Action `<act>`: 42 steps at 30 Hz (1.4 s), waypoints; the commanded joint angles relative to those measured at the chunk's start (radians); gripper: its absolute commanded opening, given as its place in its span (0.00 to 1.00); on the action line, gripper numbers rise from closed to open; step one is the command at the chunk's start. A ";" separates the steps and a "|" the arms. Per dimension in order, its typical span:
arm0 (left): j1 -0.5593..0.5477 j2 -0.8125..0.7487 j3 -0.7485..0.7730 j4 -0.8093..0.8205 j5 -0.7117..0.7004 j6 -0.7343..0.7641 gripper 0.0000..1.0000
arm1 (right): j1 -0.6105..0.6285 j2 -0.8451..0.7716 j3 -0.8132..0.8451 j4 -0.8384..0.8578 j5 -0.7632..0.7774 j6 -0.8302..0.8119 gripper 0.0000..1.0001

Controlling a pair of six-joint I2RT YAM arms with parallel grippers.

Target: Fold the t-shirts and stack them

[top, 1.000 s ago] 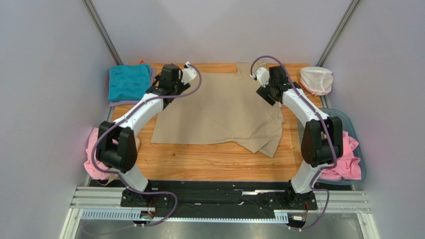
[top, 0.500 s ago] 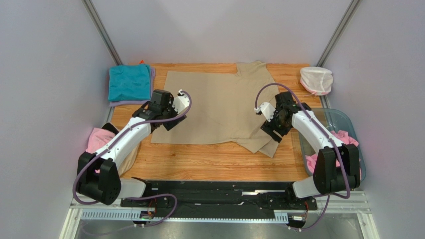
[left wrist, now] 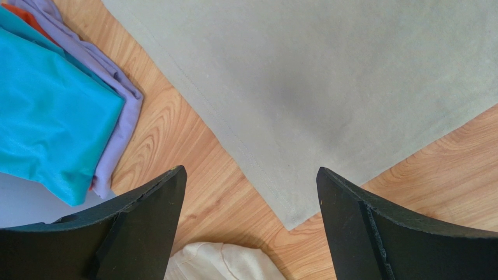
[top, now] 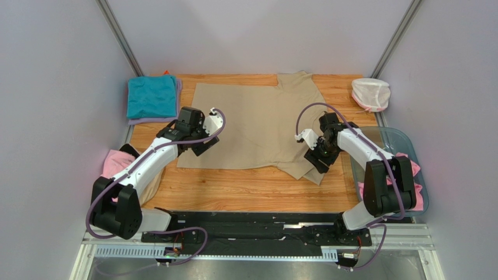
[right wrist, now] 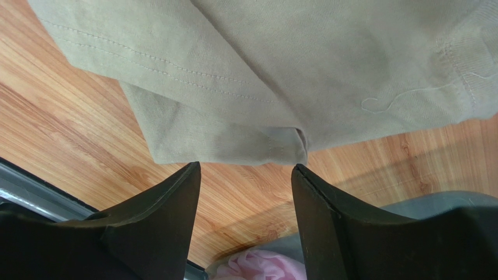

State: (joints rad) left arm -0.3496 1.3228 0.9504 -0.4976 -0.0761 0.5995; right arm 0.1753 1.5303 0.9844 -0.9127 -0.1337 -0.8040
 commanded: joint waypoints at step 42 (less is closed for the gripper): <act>-0.005 0.081 -0.045 0.068 -0.070 0.026 0.91 | -0.060 0.131 0.062 0.072 -0.052 -0.024 0.00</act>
State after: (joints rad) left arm -0.3523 1.4044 0.9081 -0.4664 -0.1387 0.6109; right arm 0.1207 1.6798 1.0466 -0.8543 -0.1669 -0.8452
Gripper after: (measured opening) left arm 0.910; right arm 0.032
